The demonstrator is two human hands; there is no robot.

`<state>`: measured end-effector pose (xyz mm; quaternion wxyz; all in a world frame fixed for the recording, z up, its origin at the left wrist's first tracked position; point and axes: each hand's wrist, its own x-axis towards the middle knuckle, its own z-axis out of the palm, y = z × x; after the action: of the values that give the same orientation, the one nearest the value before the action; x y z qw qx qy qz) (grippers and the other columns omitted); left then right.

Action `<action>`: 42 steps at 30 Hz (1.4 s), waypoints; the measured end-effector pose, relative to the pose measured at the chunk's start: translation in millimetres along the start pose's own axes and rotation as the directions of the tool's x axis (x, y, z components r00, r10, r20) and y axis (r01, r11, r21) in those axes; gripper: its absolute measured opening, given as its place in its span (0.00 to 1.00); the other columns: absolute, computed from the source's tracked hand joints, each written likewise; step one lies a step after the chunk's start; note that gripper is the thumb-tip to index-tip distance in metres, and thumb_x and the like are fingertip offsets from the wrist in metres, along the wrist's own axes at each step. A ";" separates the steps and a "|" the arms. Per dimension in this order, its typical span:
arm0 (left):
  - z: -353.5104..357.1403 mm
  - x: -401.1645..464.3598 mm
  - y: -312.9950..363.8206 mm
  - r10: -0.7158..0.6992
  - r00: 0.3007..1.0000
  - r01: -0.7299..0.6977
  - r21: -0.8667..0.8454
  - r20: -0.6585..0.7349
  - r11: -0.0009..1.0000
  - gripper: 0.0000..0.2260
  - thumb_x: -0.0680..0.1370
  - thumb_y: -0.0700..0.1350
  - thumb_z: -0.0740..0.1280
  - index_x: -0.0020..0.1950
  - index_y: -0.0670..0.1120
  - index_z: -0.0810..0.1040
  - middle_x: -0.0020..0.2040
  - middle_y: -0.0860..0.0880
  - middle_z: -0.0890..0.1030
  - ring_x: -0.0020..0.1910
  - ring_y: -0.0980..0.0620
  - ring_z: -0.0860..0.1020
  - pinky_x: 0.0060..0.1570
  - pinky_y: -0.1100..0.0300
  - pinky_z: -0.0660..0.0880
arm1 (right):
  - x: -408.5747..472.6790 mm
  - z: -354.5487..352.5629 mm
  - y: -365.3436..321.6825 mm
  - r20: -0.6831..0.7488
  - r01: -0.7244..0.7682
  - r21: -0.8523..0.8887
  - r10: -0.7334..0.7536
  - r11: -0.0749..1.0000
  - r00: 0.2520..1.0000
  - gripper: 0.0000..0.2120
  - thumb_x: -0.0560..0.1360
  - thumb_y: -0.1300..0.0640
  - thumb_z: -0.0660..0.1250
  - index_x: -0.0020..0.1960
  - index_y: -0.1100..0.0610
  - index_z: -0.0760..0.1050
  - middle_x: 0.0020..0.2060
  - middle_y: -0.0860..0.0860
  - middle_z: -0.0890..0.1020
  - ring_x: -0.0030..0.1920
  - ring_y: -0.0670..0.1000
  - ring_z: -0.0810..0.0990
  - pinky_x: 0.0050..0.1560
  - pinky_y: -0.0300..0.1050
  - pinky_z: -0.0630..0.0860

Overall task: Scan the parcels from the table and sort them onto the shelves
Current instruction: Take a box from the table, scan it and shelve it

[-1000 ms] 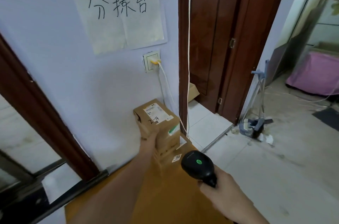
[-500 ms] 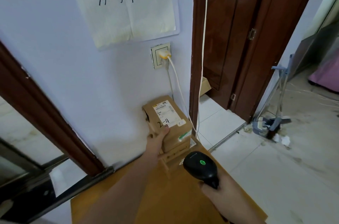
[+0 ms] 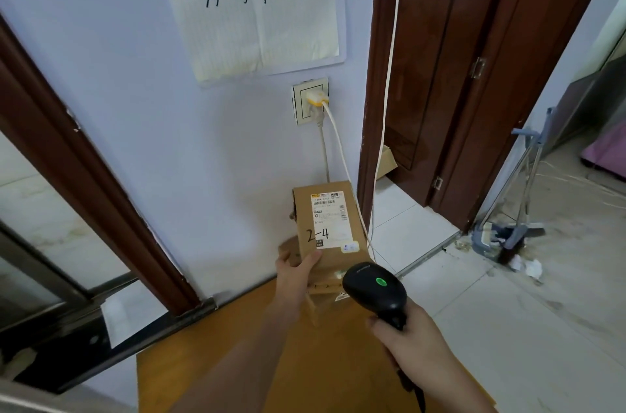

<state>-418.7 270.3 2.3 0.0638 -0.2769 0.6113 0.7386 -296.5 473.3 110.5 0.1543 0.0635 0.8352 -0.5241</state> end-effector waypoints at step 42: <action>-52.9 -81.5 -35.1 0.078 0.960 -0.136 0.205 0.268 0.969 0.45 0.67 0.37 0.79 0.77 0.50 0.58 0.63 0.45 0.77 0.60 0.48 0.78 0.50 0.59 0.79 | -37.9 28.3 -20.9 -0.009 0.129 0.038 -0.128 0.991 0.992 0.11 0.79 0.58 0.66 0.39 0.60 0.73 0.24 0.51 0.73 0.27 0.50 0.72 0.32 0.46 0.72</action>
<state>-317.7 249.2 6.3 0.1330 -0.1361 0.6903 0.6980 -260.9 440.9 129.3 0.1164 0.0140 0.8279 -0.5485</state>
